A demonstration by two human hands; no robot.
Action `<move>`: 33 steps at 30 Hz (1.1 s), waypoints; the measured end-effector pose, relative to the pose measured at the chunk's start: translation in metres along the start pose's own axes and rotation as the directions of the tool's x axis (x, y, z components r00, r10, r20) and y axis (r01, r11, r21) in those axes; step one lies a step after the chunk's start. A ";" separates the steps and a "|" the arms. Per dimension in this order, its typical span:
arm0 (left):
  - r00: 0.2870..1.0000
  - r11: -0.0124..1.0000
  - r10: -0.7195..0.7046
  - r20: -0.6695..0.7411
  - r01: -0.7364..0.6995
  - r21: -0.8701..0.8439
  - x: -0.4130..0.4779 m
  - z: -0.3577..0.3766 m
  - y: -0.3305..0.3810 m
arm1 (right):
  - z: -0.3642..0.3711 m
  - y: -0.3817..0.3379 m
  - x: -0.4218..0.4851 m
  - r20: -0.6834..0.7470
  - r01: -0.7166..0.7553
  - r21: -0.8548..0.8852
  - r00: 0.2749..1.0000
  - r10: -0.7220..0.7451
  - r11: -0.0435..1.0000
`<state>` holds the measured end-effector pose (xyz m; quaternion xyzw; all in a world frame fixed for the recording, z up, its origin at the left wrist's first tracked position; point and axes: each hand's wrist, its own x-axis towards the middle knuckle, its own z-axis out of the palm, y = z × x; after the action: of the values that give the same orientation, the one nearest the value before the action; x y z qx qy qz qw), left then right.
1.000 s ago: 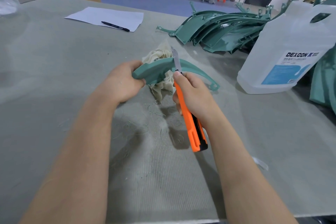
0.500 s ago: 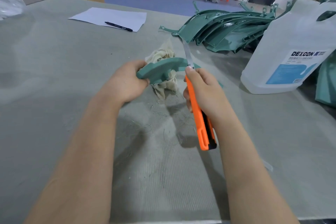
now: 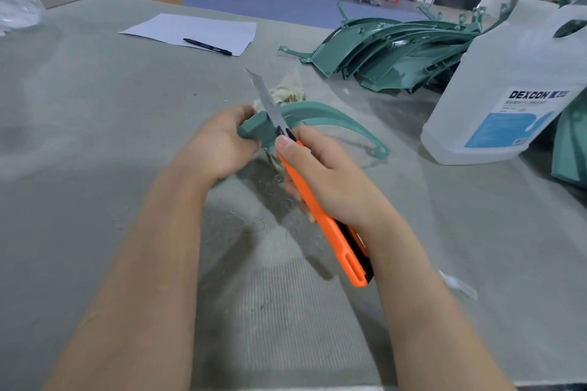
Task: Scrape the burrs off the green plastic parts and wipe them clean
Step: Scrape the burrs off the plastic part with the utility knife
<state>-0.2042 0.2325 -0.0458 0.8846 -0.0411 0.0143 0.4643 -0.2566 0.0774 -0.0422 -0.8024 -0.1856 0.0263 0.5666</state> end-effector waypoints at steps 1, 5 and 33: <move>1.000 1.000 -0.012 0.001 0.012 -0.004 0.000 0.000 0.000 | 0.000 0.000 0.000 0.002 0.011 -0.003 1.000 -0.011 1.000; 0.999 0.999 0.023 -0.030 -0.023 0.027 -0.001 0.000 -0.001 | -0.008 0.005 0.004 -0.216 -0.062 -0.078 0.975 0.044 0.995; 1.000 1.000 0.002 -0.030 -0.001 0.024 -0.002 -0.002 -0.003 | -0.010 0.009 0.005 -0.223 -0.138 -0.086 0.968 0.116 0.987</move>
<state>-0.2058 0.2361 -0.0466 0.8898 -0.0346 0.0284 0.4542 -0.2468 0.0676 -0.0455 -0.8381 -0.0718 -0.0349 0.5396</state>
